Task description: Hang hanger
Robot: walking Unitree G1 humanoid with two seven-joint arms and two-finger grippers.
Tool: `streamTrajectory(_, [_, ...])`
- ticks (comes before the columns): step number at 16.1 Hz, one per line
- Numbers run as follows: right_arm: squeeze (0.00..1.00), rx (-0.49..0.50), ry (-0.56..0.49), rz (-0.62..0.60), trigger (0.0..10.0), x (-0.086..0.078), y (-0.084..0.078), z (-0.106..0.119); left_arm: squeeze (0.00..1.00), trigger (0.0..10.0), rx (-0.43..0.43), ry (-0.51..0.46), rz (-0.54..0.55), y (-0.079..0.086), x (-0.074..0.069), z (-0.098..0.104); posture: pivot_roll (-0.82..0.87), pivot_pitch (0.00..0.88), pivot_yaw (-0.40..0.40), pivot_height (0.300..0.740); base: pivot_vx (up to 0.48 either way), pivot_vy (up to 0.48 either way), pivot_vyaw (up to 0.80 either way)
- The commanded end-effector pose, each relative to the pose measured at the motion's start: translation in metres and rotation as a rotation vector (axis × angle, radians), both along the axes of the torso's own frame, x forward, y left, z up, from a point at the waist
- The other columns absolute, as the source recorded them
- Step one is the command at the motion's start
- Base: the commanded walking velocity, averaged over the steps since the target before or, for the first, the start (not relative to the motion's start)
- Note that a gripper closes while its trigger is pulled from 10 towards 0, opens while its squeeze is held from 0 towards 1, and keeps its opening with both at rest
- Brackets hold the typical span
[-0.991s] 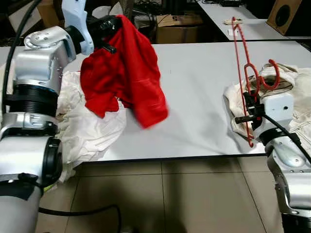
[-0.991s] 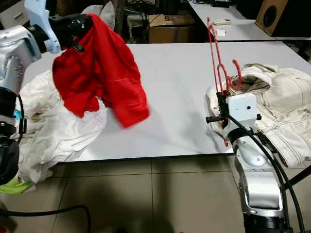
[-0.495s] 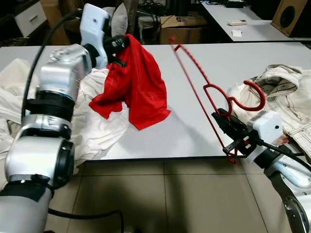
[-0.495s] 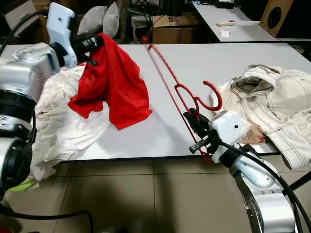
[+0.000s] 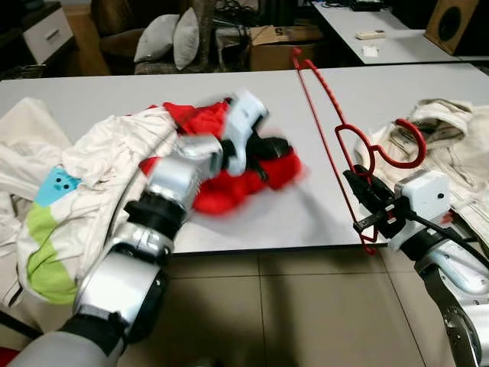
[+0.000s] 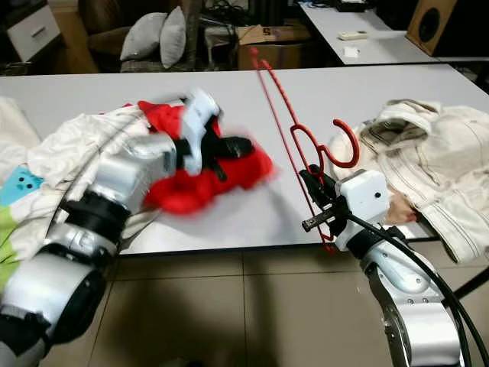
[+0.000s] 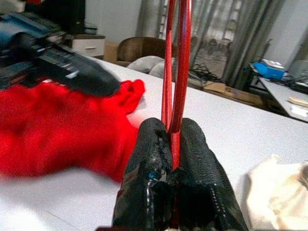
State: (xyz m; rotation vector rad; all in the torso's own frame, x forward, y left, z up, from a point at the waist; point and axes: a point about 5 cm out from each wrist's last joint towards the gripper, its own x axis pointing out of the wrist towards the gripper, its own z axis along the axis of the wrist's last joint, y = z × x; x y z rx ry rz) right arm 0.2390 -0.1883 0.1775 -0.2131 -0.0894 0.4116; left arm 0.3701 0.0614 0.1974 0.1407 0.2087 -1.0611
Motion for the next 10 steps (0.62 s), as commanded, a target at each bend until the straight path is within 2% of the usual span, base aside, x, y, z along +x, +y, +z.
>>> streamTrajectory(1, [0.0,-0.003,0.001,-0.021,10.0,0.0,-0.001,0.0,1.0,10.0,0.068,-0.026,-0.003,0.018,0.001,0.004,-0.09,0.0,0.112,0.74,0.0,0.0,0.0])
streamTrajectory(3, [0.0,-0.003,0.007,-0.03,10.0,-0.003,-0.001,-0.002,1.0,10.0,0.146,-0.063,-0.008,0.039,0.0,0.007,-0.09,0.0,0.121,0.74,0.0,0.0,0.0])
streamTrajectory(4, [0.0,-0.006,0.01,-0.042,10.0,-0.004,-0.002,-0.004,1.0,10.0,0.2,-0.085,-0.03,0.052,-0.003,0.007,-0.1,0.0,0.126,0.74,0.0,0.0,0.0])
streamTrajectory(5, [0.0,-0.006,0.012,-0.046,10.0,-0.004,-0.002,-0.004,1.0,10.0,0.221,-0.09,-0.052,0.058,-0.005,0.007,-0.1,0.0,0.128,0.74,0.0,0.0,0.0])
streamTrajectory(6, [0.0,-0.007,0.016,-0.05,10.0,-0.006,-0.002,-0.005,1.0,10.0,0.288,-0.098,-0.103,0.072,-0.011,0.003,-0.1,0.0,0.134,0.74,0.0,0.0,0.0])
streamTrajectory(8, [0.0,-0.04,0.038,-0.054,10.0,-0.009,-0.004,-0.009,1.0,10.0,0.378,-0.044,-0.196,0.092,-0.025,-0.007,-0.1,0.0,0.143,0.74,0.0,0.0,0.0])
streamTrajectory(10, [0.0,-0.102,0.072,-0.08,10.0,-0.011,-0.011,-0.016,0.96,10.0,0.365,0.038,-0.295,0.094,-0.044,-0.015,-0.11,0.0,0.153,0.74,0.0,0.0,0.0])
